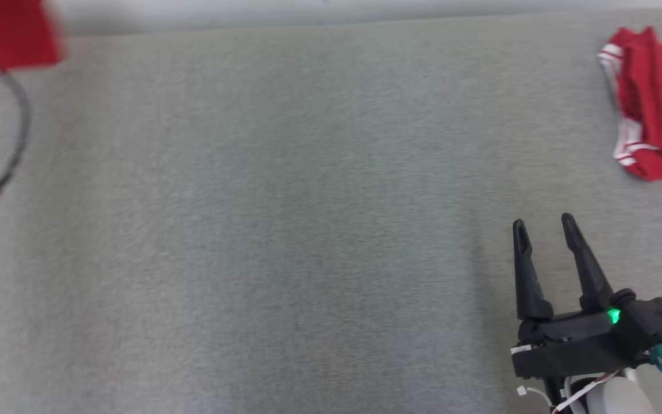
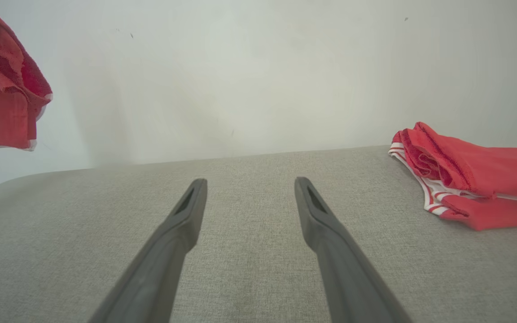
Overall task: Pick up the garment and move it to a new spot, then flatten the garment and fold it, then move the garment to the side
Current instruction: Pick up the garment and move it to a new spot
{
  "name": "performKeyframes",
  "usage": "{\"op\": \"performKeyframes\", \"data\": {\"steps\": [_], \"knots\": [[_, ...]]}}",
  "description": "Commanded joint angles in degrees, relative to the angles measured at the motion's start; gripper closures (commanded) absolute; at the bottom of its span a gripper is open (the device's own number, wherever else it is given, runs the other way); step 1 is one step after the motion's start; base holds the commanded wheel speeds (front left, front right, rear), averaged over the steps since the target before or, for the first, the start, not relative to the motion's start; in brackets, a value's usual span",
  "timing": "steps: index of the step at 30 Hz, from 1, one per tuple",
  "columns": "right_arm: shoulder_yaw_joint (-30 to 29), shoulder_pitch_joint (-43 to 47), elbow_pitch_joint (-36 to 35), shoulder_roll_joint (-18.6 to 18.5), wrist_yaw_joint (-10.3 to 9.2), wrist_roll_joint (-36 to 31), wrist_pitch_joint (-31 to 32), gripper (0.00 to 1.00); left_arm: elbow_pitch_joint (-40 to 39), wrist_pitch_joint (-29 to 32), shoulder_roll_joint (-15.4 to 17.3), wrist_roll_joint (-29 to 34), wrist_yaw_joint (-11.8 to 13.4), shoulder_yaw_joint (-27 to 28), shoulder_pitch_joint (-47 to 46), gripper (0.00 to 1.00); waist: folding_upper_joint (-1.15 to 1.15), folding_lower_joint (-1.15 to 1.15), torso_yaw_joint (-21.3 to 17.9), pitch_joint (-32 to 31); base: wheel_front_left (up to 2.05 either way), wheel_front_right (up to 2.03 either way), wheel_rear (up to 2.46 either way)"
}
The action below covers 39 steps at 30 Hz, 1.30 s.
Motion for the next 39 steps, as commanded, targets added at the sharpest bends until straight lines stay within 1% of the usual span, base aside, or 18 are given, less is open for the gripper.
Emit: {"op": "performKeyframes", "data": {"steps": [1, 2, 3, 10, 12, 14, 15, 19, 21, 23, 28, 30, 33, 36, 37, 38, 39], "knots": [[0.27, 0.25, 0.74, 0.86, -0.16, 0.26, -0.62, 0.0, -3.02, 1.18, -1.5, -0.34, -0.37, -1.18, -0.78, 1.0, 0.0, 0.01, -3.82, -3.01, 0.0, 0.0, 0.0], [0.5, 0.23, 1.24, 1.1, -0.16, 0.38, -0.82, 0.0, -4.85, 1.88, -2.2, -0.39, -0.38, -1.95, -0.81, 1.0, 0.0, 0.01, -4.62, -3.39, 0.0, 0.0, 0.0], [0.5, 0.23, 1.24, 1.1, -0.16, 0.38, -0.82, 0.0, -4.85, 1.88, -2.2, -0.39, -0.38, -1.95, -0.81, 1.0, 0.0, 0.01, -4.62, -3.39, 0.0, 0.0, 0.0], [0.95, 0.17, 3.86, 2.52, -0.16, 0.82, -1.55, 0.0, -16.2, 7.37, -8.29, -1.35, -0.75, -7.23, 2.52, 1.0, 0.0, 0.01, -9.89, -5.26, 0.0, 0.0, 0.0], [1.01, 0.4, 4.36, 2.88, -0.16, 1.0, -1.64, 0.0, -19.09, 8.44, -9.79, -1.48, -0.4, -8.5, 4.06, 1.0, 0.0, 0.01, -11.15, -5.76, 0.0, 0.0, 0.0], [0.81, 0.75, 4.75, 3.15, -0.16, 1.22, -1.71, 0.0, -21.74, 9.72, -11.59, -2.25, 0.02, -9.79, 6.52, 1.0, 0.0, 0.01, -12.08, -6.1, 0.0, 0.0, 0.0], [0.79, 0.96, 5.16, 3.33, -0.16, 1.39, -1.76, 0.0, -24.12, 10.91, -13.04, -2.42, 0.42, -10.89, 9.62, 1.0, 0.0, 0.01, -12.8, -6.3, 0.0, 0.0, 0.0], [0.45, 1.31, 5.18, 3.77, -0.16, 1.54, -1.78, 0.0, -27.48, 11.85, -15.46, -3.71, 2.19, -12.65, 17.66, 1.0, 0.0, 0.01, -13.47, -6.79, 0.0, 0.0, 0.0], [0.3, 1.55, 5.33, 3.87, -0.16, 1.58, -1.78, 0.0, -27.78, 11.74, -16.73, -4.76, 3.2, -13.7, 22.44, 1.0, 0.0, 0.01, -13.62, -7.04, 0.0, 0.0, 0.0], [0.43, 1.64, 5.36, 4.03, -0.16, 1.43, -1.79, 0.0, -27.33, 10.89, -17.18, -4.22, 4.22, -15.02, 26.74, 1.0, 0.0, 0.01, -13.85, -7.14, 0.0, 0.0, 0.0], [0.62, 1.15, 5.41, 4.24, -0.16, 1.55, -1.8, 0.0, -23.0, 8.0, -18.1, -3.91, 6.71, -17.73, 36.8, 1.0, 0.0, 0.01, -14.1, -6.8, 0.0, 0.0, 0.0], [0.58, 1.1, 5.51, 4.23, -0.16, 1.67, -1.8, 0.0, -20.63, 6.98, -18.25, -3.25, 7.09, -19.14, 39.33, 1.0, 0.0, 0.01, -14.02, -6.59, 0.0, 0.0, 0.0], [0.43, 1.53, 5.77, 4.22, -0.16, 1.5, -1.8, 0.0, -16.97, 5.69, -18.63, -4.28, 7.1, -20.4, 42.61, 1.0, 0.0, 0.01, -13.56, -6.62, 0.0, 0.0, 0.0], [0.38, 1.49, 6.11, 4.21, -0.16, 1.2, -1.8, 0.0, -13.45, 4.4, -18.91, -5.35, 6.97, -21.28, 44.03, 1.0, 0.0, 0.01, -13.0, -6.85, 0.0, 0.0, 0.0], [0.51, 1.37, 6.2, 4.2, -0.16, 1.19, -1.8, 0.0, -12.59, 3.65, -18.97, -5.03, 7.06, -21.68, 43.93, 0.48, 0.0, 0.01, -12.83, -6.96, 0.0, 0.0, 0.0], [0.53, 1.32, 6.28, 4.12, -0.16, 1.19, -1.8, 0.0, -12.05, 2.74, -19.06, -4.69, 7.09, -22.07, 43.66, 0.0, 0.0, 0.01, -12.56, -7.16, 0.0, 0.0, 0.0], [0.38, 1.39, 6.32, 3.97, -0.16, 1.2, -1.81, 0.0, -11.77, 1.8, -19.08, -5.08, 7.1, -22.1, 43.38, 0.0, 0.0, 0.01, -12.25, -7.41, 0.0, 0.0, 0.0]]}}
